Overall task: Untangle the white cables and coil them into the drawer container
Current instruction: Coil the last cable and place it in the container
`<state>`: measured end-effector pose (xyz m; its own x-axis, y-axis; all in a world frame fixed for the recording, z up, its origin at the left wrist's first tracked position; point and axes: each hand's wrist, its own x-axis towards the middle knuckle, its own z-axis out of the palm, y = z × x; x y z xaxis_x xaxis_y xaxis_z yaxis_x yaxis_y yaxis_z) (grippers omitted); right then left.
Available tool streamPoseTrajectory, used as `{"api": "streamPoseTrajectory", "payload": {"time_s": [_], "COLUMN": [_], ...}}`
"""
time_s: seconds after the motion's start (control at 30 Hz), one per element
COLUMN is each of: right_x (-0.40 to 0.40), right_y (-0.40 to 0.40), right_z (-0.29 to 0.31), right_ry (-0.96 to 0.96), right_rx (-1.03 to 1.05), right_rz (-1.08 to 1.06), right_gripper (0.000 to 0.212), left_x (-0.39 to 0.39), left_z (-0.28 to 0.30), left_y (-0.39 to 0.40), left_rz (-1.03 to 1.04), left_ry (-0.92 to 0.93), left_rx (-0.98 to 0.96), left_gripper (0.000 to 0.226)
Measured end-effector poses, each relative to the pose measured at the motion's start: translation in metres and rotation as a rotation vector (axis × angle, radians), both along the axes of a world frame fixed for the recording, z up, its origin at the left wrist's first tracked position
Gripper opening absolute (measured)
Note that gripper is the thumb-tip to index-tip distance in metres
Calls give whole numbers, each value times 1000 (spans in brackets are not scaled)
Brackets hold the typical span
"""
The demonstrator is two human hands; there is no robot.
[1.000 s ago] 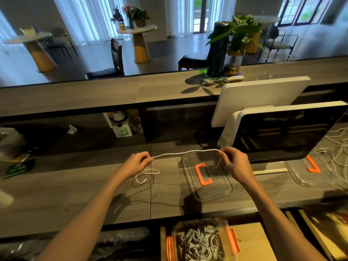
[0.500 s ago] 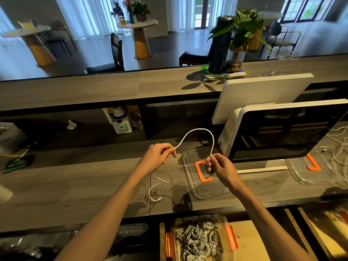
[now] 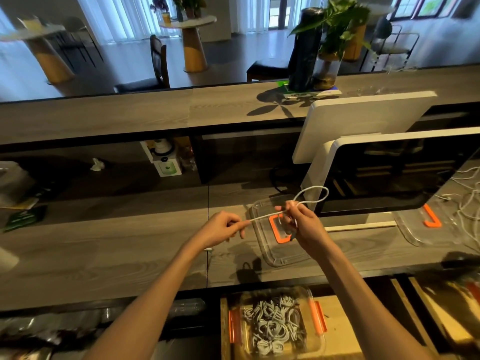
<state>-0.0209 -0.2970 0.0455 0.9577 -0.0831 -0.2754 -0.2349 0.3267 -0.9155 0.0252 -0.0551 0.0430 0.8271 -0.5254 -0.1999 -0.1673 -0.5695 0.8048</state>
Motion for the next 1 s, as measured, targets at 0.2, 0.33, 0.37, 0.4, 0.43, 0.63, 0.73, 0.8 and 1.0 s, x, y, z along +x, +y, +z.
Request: {"api": "streamPoseTrajectory", "payload": {"time_s": [0.2,0.33,0.37,0.4,0.43,0.63,0.73,0.8,1.0], "right_x": [-4,-11,-13,-14,-16,-40,-51,-60,-79], "right_y": [-38,-52,-55,-57,-60,-68,-66,-64,-68], "right_z": [-7,-12,-15,-19,-26,-73,-90,-103,-126], "right_ry": [-29,1,35,86,145,385,387,403,466], "right_rx": [-58,-281,-318,-361,-404,-447,-392,-435,-769], "right_rz": [-143,-182,-181,-155,-108,70,98,90,207], "right_gripper": [27,31,32,32,33,29,27,31,37], "left_x": [-1,2,3,3,3,-8,-16,-26,-51], "left_z": [-40,-54,-56,-56,-56,-43,-35,-32,-22], "left_y": [44,74,80,85,88,72,56,46,18], "left_rz": [-10,-16,2,28,65,266,361,406,594], "left_ry": [-16,-103,-109,-110,-108,75,179,160,178], "left_rx": [235,439,455,448,428,74,-95,-158,-402], "left_gripper": [32,22,22,23,25,47,50,50,46]}}
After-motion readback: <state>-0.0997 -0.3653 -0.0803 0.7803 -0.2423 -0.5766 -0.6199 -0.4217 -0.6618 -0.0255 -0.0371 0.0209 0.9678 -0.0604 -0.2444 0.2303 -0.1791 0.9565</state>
